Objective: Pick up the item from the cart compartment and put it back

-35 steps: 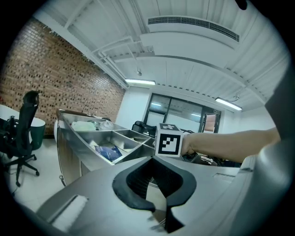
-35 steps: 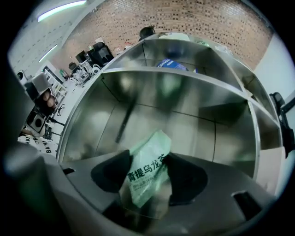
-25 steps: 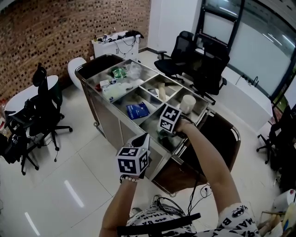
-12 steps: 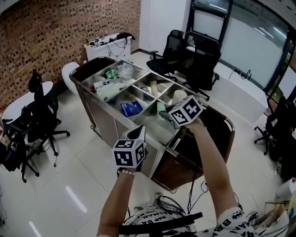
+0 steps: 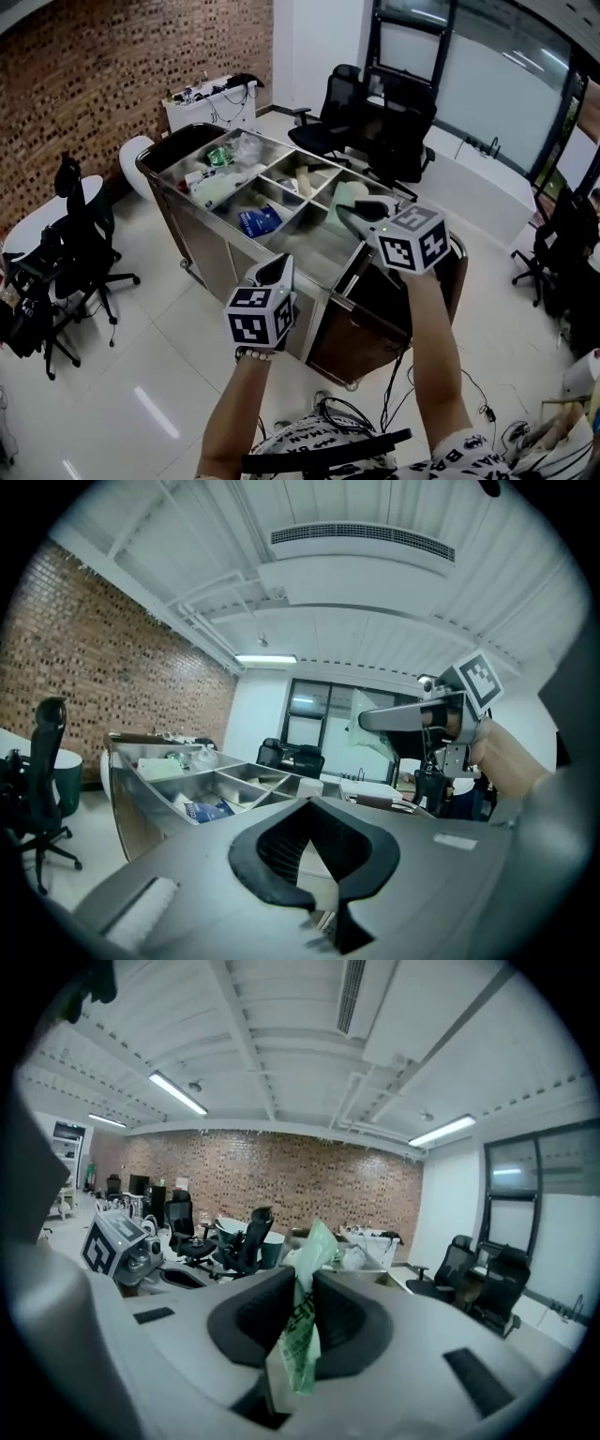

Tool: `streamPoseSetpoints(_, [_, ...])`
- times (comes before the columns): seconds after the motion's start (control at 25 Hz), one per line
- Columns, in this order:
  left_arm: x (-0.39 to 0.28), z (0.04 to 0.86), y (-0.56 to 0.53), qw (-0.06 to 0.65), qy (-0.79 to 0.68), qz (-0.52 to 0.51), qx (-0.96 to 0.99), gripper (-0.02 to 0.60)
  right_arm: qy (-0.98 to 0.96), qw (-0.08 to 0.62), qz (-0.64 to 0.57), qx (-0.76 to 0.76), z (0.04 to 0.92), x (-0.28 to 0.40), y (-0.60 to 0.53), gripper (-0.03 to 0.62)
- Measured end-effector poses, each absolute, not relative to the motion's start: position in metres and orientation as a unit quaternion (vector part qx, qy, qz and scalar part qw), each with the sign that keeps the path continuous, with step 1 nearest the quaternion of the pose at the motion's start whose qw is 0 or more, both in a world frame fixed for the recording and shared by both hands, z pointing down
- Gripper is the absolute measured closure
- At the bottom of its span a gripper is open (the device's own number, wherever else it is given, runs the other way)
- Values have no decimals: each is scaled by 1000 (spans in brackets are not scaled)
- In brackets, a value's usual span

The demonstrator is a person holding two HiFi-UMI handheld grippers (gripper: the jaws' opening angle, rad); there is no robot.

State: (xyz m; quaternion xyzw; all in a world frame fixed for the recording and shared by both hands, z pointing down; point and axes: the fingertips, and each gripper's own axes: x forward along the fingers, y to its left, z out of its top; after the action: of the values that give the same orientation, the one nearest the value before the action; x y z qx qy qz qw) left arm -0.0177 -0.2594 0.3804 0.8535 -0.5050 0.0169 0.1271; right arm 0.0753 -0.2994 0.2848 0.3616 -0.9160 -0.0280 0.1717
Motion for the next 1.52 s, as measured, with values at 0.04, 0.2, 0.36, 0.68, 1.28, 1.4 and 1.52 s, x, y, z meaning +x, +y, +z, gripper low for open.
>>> streamPoseSetpoints(0.04, [-18, 377, -257, 121, -507, 16, 853, 580, -914, 162, -37, 371, 278, 79, -294, 528])
streamPoseSetpoints(0.2, [-21, 366, -245, 100, -513, 18, 852, 580, -904, 119, -62, 405, 257, 94, -268, 529])
streamPoseSetpoints(0.36, [-26, 375, -234, 103, -515, 22, 851, 580, -890, 82, -70, 442, 255, 113, -245, 530])
streamPoseSetpoints(0.68, [-20, 389, -219, 106, -519, 23, 848, 580, -867, 23, -41, 496, 297, 132, -205, 530])
streamPoseSetpoints(1.28, [-6, 410, -220, 131, -504, 13, 853, 580, -863, 19, 43, 504, 378, 131, -199, 530])
streamPoseSetpoints(1.4, [-5, 414, -222, 139, -502, 13, 854, 580, -864, 25, 49, 501, 382, 130, -201, 530])
streamPoseSetpoints(1.52, [-5, 415, -226, 141, -503, 12, 853, 580, -865, 21, 51, 498, 383, 130, -205, 530])
